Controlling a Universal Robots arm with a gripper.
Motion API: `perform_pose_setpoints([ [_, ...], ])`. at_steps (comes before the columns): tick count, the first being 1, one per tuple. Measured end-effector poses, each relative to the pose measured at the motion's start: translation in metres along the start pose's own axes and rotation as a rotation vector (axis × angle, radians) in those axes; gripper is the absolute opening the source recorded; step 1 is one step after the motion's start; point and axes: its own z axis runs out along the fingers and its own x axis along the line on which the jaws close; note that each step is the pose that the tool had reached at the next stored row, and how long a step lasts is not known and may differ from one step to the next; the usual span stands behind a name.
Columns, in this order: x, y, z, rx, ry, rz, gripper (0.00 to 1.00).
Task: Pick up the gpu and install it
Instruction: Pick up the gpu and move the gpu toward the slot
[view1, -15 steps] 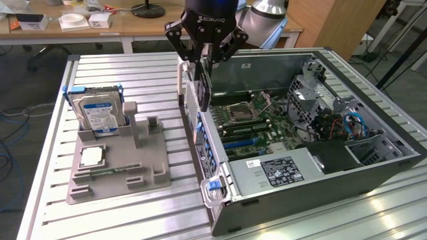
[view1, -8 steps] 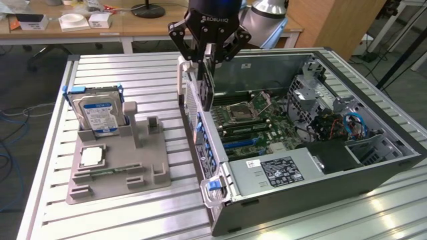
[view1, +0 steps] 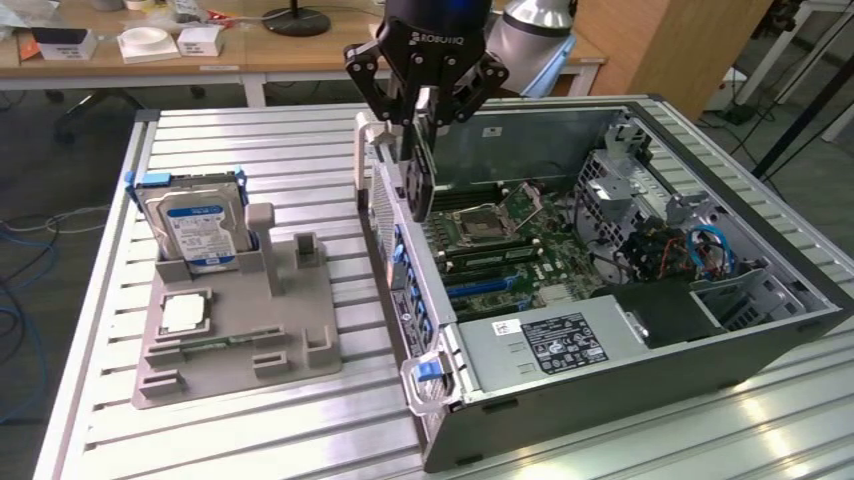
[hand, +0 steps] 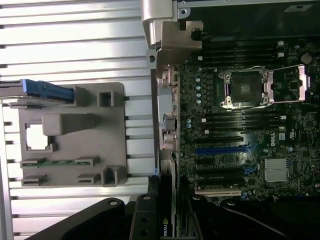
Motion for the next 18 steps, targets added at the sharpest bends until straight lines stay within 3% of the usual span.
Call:
perform_pose_setpoints([
  [18, -0.013, 0.0009, -0.0004, 0.0, -0.0001, 0.0, 0.26],
])
